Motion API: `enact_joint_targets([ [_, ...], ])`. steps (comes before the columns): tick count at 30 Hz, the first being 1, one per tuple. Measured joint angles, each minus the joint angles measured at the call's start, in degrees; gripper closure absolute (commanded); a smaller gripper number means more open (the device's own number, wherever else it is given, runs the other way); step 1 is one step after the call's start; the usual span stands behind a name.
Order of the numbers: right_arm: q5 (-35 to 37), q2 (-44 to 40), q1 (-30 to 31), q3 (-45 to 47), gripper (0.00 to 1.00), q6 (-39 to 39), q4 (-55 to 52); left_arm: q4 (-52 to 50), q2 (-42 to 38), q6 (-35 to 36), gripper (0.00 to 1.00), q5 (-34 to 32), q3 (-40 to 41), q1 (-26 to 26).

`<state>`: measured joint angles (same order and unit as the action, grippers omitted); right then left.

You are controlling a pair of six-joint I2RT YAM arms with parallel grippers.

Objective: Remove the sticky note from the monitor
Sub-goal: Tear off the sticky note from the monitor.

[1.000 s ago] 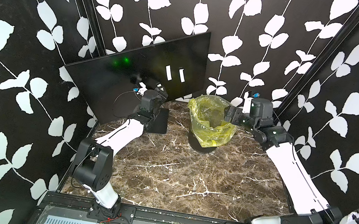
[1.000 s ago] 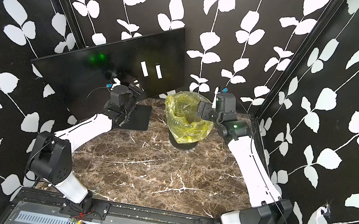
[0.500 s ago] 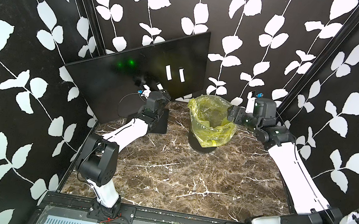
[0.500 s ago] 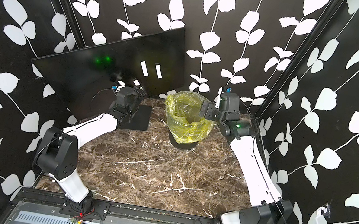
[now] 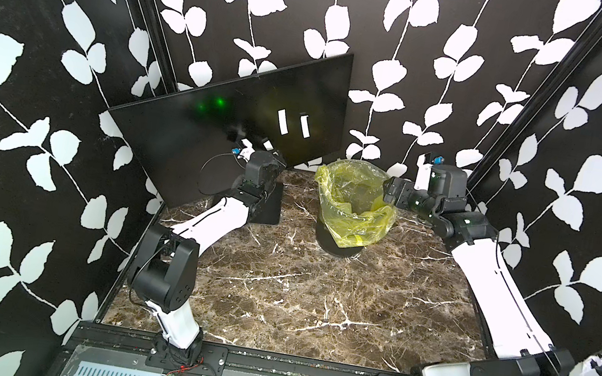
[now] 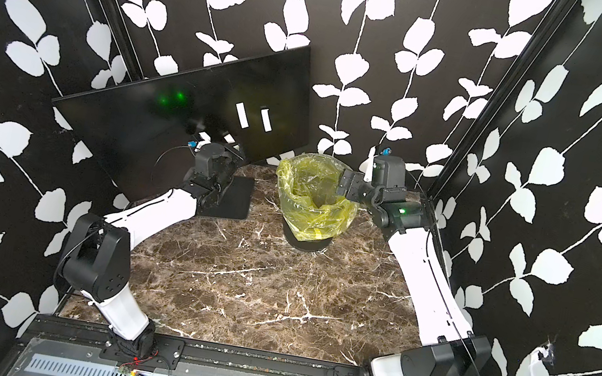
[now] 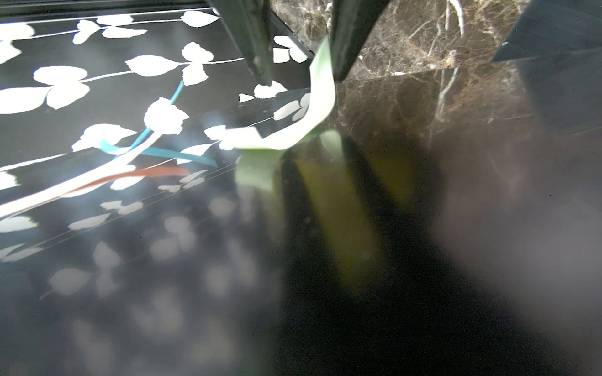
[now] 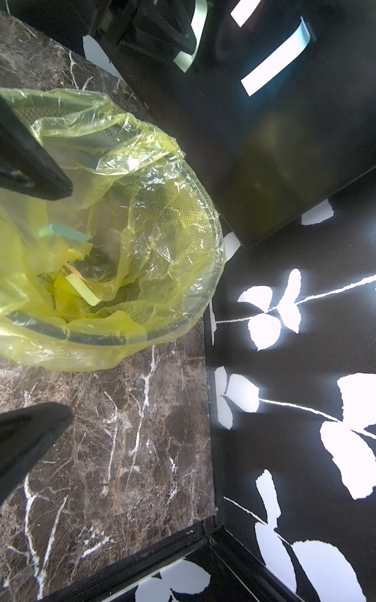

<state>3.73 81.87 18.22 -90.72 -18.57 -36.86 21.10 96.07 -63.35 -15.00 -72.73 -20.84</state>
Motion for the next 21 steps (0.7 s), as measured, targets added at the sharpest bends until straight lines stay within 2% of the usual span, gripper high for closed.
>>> enact_joint_targets([
  [5,-0.1,0.0,-0.2,0.0,0.02,0.0,0.0,0.6,0.0,0.0,1.0,0.7,0.0,0.0],
  [13,-0.3,-0.4,-0.2,1.5,0.02,-0.2,0.0,0.7,-1.2,-0.1,1.0,2.0,0.3,0.2],
  [21,-0.3,-3.3,-0.2,3.3,0.02,-1.0,0.0,0.2,-6.3,-0.8,1.0,2.5,3.3,0.3],
])
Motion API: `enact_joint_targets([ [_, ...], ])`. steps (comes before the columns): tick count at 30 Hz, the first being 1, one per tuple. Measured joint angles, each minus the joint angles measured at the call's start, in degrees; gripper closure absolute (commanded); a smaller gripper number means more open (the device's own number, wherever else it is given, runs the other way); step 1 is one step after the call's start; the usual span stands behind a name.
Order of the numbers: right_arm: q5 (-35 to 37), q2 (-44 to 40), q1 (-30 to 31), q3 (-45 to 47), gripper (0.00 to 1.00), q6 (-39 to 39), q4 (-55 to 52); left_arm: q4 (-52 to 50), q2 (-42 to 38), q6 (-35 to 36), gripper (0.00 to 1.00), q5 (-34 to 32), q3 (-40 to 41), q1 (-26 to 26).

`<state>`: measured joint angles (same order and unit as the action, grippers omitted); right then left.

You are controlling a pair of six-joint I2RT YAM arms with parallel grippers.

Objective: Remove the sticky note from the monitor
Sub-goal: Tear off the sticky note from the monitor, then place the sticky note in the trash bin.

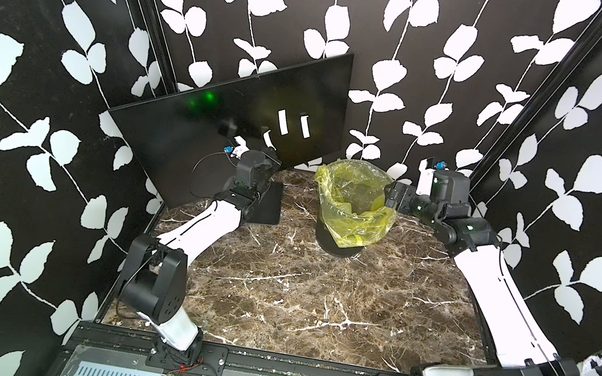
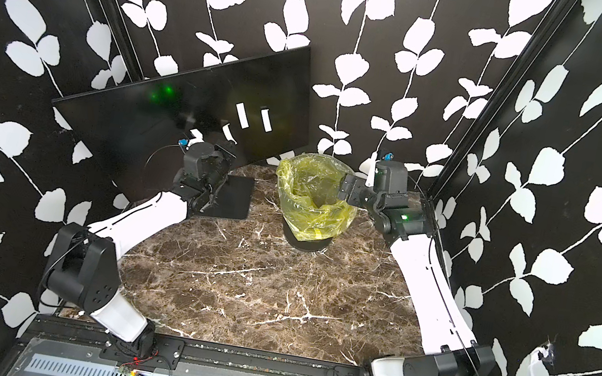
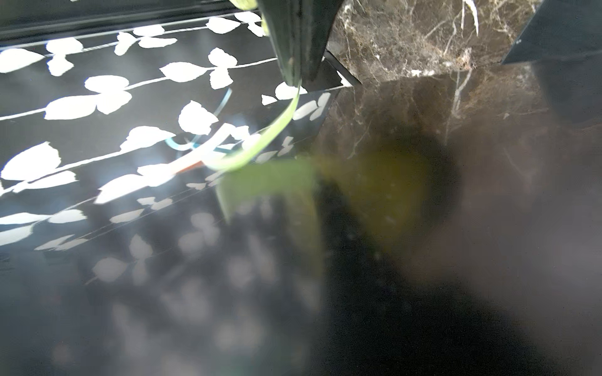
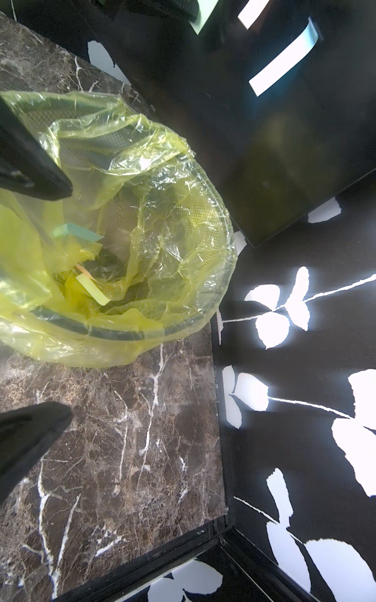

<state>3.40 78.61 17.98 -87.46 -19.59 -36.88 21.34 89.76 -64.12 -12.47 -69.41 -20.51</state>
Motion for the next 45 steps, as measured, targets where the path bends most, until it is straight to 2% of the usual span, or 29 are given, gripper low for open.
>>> enact_joint_targets([
  [5,0.0,-1.4,0.0,0.5,0.03,-0.6,0.0,-1.9,-2.2,0.9,1.0,1.6,0.0,-1.7],
  [8,0.0,-1.4,0.0,0.5,0.03,-0.7,-0.1,-7.7,-2.3,5.4,1.0,4.6,-4.1,-4.5],
  [16,0.9,-0.9,0.0,-1.3,0.03,0.0,-1.2,-24.9,1.6,23.7,1.0,12.6,-27.2,-14.0],
  [22,1.7,-0.3,0.0,-3.0,0.03,0.7,-1.7,-45.3,15.7,40.3,1.0,13.7,-52.9,-21.2],
  [26,2.1,-0.3,0.0,-3.0,0.03,1.0,-2.4,-54.6,21.9,47.9,1.0,12.5,-58.6,-24.3],
  [30,2.5,-0.3,0.0,-3.0,0.03,1.1,-2.6,-62.2,26.2,53.1,0.92,11.0,-61.4,-25.8],
  [33,2.6,-0.3,0.0,-3.0,0.03,1.2,-2.6,-65.5,27.3,55.4,0.76,10.0,-61.7,-25.9],
  [35,2.6,-0.3,0.0,-3.0,0.02,1.3,-2.6,-66.9,27.5,56.4,0.57,9.6,-61.7,-25.9],
  [36,2.6,-0.3,0.0,-3.0,0.02,1.3,-2.6,-67.4,27.5,56.8,0.53,9.3,-61.9,-25.9],
  [42,2.6,0.0,0.0,-3.0,0.02,1.3,-2.6,-67.8,27.1,57.6,0.39,7.5,-63.7,-25.8],
  [45,2.5,0.4,0.0,-3.0,0.02,1.4,-2.6,-66.2,25.0,56.2,0.35,8.0,-61.3,-24.7],
])
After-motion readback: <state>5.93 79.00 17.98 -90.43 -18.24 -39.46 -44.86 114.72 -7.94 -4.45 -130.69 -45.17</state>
